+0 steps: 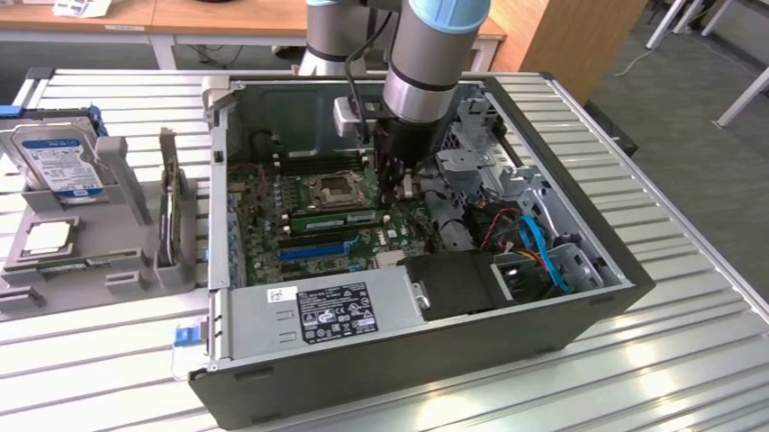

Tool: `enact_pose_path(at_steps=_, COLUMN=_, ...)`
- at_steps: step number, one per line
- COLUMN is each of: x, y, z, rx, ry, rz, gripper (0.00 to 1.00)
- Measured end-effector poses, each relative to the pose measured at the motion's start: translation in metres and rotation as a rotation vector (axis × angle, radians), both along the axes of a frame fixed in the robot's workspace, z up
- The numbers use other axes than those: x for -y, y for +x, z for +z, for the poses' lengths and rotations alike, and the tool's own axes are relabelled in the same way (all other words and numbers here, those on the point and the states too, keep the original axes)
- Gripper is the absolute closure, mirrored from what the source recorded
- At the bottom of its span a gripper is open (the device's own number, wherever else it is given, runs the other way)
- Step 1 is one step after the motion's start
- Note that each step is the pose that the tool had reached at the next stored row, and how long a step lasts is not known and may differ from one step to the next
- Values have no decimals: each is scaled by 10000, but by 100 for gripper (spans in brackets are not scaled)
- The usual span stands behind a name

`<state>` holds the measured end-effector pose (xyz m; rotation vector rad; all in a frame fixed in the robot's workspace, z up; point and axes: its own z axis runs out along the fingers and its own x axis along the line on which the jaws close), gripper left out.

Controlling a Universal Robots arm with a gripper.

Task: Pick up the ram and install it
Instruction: 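Press down the ram until it locks into place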

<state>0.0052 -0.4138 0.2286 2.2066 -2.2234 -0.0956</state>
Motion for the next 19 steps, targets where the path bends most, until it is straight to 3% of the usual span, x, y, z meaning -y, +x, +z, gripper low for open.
enact_pose_path(at_steps=17, x=0, y=0, z=-31, rx=-1, ry=9, rz=0, gripper=90)
enact_pose_path(at_steps=19, x=0, y=0, z=-34, rx=2, ry=38, rz=-1, gripper=90)
